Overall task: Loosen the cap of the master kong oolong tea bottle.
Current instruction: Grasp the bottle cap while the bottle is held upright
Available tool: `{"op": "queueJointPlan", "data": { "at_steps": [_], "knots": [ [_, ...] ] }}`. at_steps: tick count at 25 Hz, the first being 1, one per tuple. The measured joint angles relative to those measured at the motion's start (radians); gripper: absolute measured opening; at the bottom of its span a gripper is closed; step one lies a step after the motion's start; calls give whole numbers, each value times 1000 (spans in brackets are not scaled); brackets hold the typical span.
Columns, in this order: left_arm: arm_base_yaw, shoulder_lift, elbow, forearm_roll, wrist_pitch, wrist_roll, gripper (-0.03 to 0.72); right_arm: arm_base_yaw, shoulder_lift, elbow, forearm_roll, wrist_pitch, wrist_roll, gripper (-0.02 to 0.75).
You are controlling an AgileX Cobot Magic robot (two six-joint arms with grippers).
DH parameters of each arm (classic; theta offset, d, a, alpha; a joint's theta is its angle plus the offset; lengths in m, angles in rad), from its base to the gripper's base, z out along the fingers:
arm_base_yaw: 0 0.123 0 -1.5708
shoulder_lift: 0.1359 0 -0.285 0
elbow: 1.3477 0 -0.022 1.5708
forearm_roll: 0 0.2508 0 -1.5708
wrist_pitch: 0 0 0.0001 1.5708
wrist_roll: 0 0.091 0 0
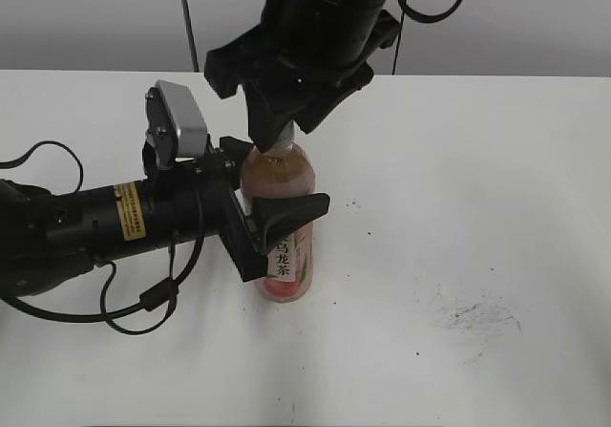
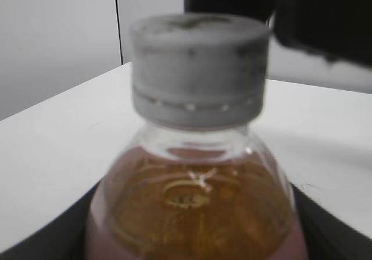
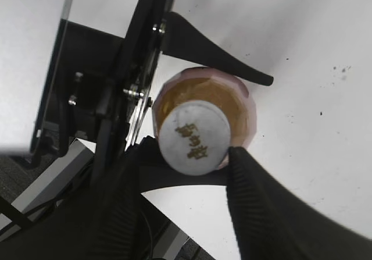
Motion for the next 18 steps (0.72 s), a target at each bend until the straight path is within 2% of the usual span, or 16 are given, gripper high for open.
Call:
{"op": "queueJointPlan", "data": {
  "at_steps": [6,8,12,18],
  "knots": [
    [0,0,0,0,0,0,447,0,3,0,-4,-6,1,356],
    [0,0,0,0,0,0,447,0,3,1,-5,-14,1,379],
    [0,0,0,0,0,0,447,0,3,0,-21,-28,1,479],
    [0,0,0,0,0,0,447,0,3,0,-30,-54,-1,501]
  ]
}}
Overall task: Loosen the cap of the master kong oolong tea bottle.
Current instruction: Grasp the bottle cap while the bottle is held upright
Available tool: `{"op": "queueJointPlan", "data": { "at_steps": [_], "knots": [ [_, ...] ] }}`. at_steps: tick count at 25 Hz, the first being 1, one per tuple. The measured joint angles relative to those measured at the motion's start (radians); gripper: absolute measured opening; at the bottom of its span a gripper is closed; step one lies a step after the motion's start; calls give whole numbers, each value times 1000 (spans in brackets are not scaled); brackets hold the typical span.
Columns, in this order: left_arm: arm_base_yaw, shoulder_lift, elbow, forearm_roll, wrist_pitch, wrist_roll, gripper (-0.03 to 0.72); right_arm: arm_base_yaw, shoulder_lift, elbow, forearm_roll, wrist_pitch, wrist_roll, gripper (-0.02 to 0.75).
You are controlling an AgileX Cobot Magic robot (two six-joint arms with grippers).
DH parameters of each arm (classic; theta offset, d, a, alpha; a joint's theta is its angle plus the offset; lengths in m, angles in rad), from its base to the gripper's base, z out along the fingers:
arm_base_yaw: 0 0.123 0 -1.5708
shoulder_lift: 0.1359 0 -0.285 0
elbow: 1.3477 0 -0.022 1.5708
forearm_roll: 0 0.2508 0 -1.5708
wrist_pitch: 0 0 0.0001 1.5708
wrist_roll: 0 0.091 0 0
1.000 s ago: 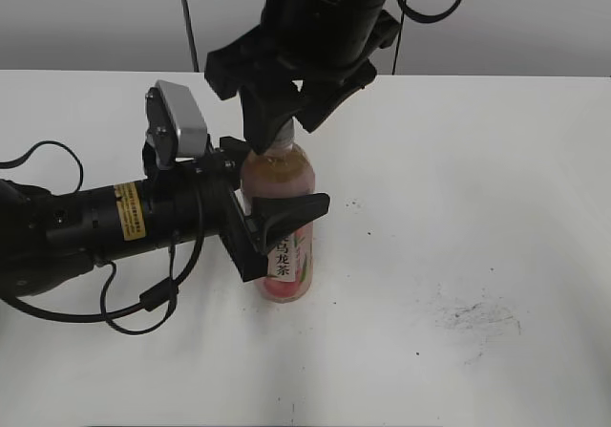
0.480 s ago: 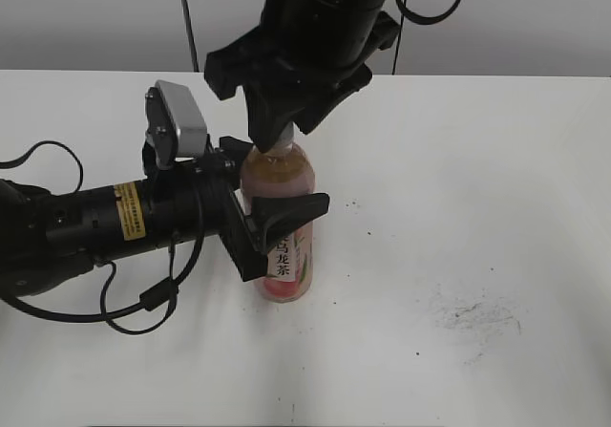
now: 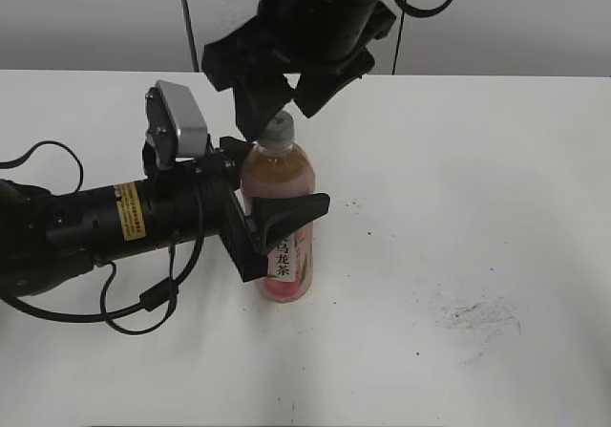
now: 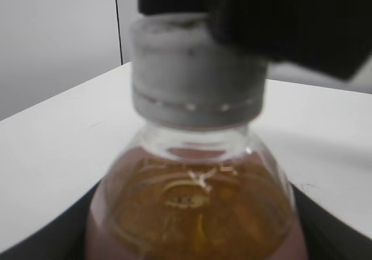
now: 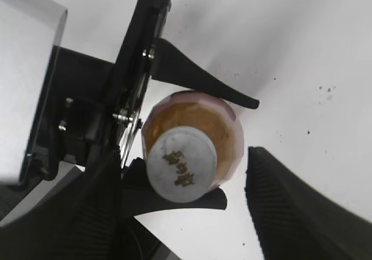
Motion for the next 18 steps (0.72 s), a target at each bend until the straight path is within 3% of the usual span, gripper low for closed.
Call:
{"op": "queueJointPlan", "data": {
  "at_steps": [11,15,18],
  "knots": [
    [0,0,0,0,0,0,447,0,28,0,23,7,-33,422],
    [0,0,0,1,0,0,447,0,31,-1,15,7,-36,290],
    [0,0,-1,1,0,0,447,0,31,-2,11,7,-46,287]
  ]
}}
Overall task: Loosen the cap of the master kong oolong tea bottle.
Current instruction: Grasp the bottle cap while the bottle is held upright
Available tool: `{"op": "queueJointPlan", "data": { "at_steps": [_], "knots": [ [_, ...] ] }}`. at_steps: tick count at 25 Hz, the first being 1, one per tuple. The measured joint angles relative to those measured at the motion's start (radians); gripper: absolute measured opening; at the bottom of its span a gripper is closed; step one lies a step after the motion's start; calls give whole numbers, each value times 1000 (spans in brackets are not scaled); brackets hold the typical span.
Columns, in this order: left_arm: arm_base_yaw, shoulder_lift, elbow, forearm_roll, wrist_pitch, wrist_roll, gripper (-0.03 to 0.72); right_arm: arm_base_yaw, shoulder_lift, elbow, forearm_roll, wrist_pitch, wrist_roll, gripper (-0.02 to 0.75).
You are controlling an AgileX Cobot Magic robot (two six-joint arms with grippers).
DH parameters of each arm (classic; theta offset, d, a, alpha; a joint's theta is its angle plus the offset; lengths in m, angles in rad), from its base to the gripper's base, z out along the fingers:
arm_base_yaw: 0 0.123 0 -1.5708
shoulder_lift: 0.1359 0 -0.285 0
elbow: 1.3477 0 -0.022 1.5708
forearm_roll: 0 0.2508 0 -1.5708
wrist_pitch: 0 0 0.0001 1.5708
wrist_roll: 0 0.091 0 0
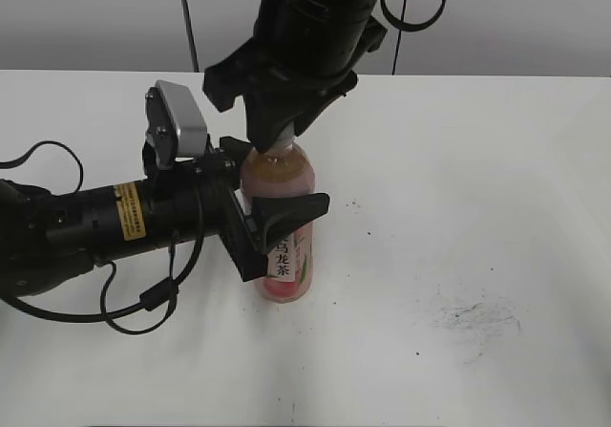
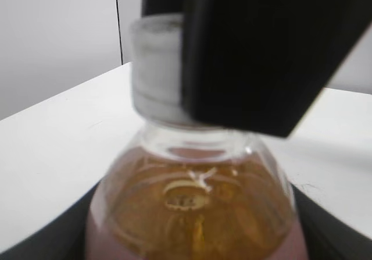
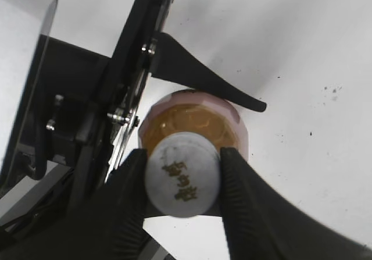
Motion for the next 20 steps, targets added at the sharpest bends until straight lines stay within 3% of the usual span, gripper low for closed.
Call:
{"op": "queueJointPlan", "data": {
  "at_steps": [20],
  "knots": [
    [-1,0,0,9,-2,7,446,0,0,-7,10,23,-157,295]
  ]
}}
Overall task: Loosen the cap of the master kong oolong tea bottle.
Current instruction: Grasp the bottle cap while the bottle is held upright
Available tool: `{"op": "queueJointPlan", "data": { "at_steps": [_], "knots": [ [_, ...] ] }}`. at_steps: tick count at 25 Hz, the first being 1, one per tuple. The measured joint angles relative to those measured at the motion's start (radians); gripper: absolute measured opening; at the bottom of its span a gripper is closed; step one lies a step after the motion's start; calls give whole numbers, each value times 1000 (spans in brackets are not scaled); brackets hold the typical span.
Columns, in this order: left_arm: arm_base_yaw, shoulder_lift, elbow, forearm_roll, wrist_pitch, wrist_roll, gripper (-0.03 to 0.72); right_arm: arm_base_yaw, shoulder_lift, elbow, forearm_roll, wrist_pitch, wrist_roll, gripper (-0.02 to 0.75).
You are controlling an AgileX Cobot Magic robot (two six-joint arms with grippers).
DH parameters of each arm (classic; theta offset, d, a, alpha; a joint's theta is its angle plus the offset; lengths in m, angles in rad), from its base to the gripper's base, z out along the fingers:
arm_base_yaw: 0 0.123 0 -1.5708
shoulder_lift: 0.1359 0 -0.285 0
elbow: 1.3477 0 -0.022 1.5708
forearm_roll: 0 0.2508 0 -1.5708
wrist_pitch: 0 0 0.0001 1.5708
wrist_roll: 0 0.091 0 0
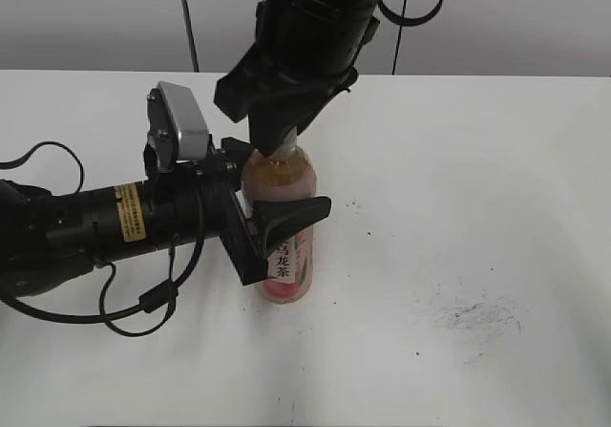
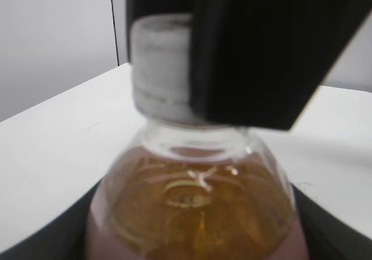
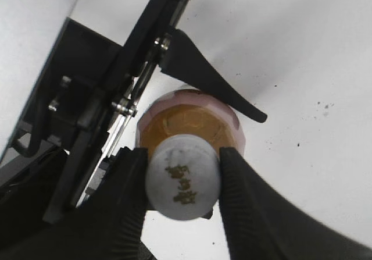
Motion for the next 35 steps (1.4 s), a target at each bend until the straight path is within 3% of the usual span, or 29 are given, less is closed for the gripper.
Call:
{"op": "queueJointPlan", "data": {
  "at_steps": [7,18,31,35],
  "knots": [
    [0,0,0,2,-1,0,446,0,0,0,19,4,15,375],
    [1,0,0,0,-1,-1,446,0,1,-32,21,20,45,385],
    [1,0,0,0,-1,-2,446,0,1,-33,18,21,46,361],
    [1,0,0,1,-1,-2,446,0,1,-33,0,21,46,279]
  ]
}}
